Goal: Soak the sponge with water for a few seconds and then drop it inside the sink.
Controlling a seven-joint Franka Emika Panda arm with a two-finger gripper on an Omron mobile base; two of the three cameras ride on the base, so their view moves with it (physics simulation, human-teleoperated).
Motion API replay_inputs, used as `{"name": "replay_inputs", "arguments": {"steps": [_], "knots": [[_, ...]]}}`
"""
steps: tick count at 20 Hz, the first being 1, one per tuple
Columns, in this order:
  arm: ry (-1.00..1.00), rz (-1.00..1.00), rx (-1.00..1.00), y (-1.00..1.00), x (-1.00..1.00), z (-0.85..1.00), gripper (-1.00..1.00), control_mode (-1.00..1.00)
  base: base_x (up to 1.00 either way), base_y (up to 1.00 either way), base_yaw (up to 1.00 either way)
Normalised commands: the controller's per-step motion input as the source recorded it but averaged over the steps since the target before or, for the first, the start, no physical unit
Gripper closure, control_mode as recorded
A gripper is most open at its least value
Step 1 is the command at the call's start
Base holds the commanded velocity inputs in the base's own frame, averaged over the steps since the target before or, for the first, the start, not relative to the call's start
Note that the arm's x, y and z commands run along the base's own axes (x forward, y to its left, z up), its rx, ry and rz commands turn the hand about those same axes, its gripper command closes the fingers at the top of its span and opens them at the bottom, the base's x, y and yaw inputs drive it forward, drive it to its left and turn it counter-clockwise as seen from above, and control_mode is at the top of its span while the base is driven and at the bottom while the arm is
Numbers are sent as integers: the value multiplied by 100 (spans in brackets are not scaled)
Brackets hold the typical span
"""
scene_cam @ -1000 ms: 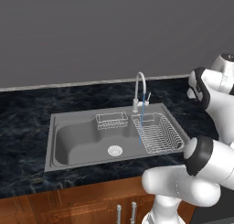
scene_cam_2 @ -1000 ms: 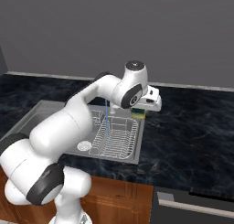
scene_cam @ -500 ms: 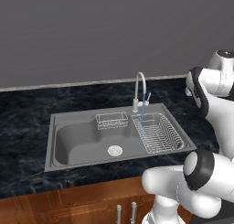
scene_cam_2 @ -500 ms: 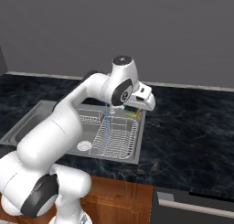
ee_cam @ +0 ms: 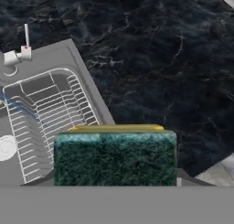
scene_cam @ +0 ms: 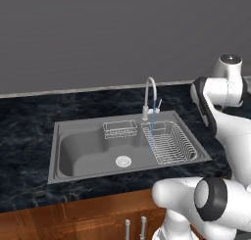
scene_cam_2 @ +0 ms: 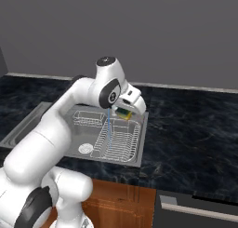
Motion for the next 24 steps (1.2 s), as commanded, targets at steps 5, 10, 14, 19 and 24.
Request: {"name": "replay_inputs", "arguments": {"steps": [5,10,14,19,24], "knots": [[-7,-16,-4,22,-10,0,100,-100,0,0,0],[-3,-17,-7,22,-3,0,100,-100,0,0,0],[-3,-16,-7,29,-1,0,100,-100,0,0,0],[-7,-14,-6,35,-7,0,100,-100,0,0,0],[-10,-10,-2,32,-4,0,100,-100,0,0,0]]}}
